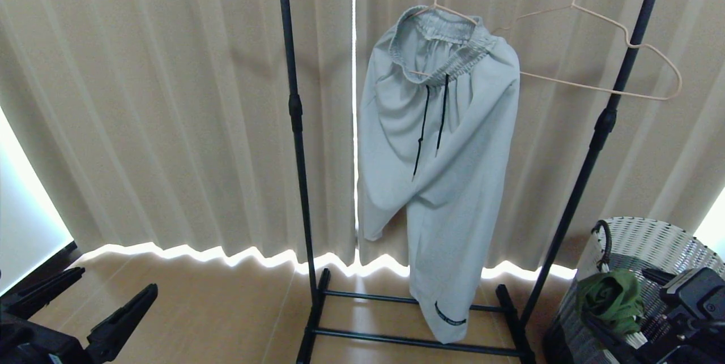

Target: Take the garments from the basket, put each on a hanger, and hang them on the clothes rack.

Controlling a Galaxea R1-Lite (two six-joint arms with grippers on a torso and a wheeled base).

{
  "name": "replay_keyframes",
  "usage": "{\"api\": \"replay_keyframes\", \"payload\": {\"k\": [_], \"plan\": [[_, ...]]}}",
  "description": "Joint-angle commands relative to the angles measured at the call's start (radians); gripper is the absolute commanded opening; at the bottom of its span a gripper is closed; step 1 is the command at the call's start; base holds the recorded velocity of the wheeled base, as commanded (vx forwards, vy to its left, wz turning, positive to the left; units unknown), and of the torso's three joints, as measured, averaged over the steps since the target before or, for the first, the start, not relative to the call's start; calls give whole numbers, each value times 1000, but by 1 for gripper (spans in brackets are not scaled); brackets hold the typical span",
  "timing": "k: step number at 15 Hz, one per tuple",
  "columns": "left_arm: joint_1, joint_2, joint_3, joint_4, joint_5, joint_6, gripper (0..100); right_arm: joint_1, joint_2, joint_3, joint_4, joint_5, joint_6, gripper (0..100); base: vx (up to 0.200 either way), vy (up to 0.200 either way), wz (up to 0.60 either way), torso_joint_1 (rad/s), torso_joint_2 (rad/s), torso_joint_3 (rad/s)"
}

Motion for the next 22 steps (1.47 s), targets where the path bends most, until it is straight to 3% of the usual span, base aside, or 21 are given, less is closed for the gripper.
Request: {"api": "replay_keyframes", "payload": {"k": [1, 16, 22], "plan": [[2, 3, -1, 0, 1, 0, 100, 0, 1, 0, 0, 0, -1, 100, 0, -200, 0, 2, 7, -2], [2, 18, 16, 0, -1, 2, 100, 0, 12, 5, 9, 1, -1, 100, 0, -200, 0, 1, 3, 1], [1, 11, 13, -2, -1, 0, 100, 0, 11, 5, 17, 1, -1, 100, 0, 0, 0, 0, 0, 0]]}}
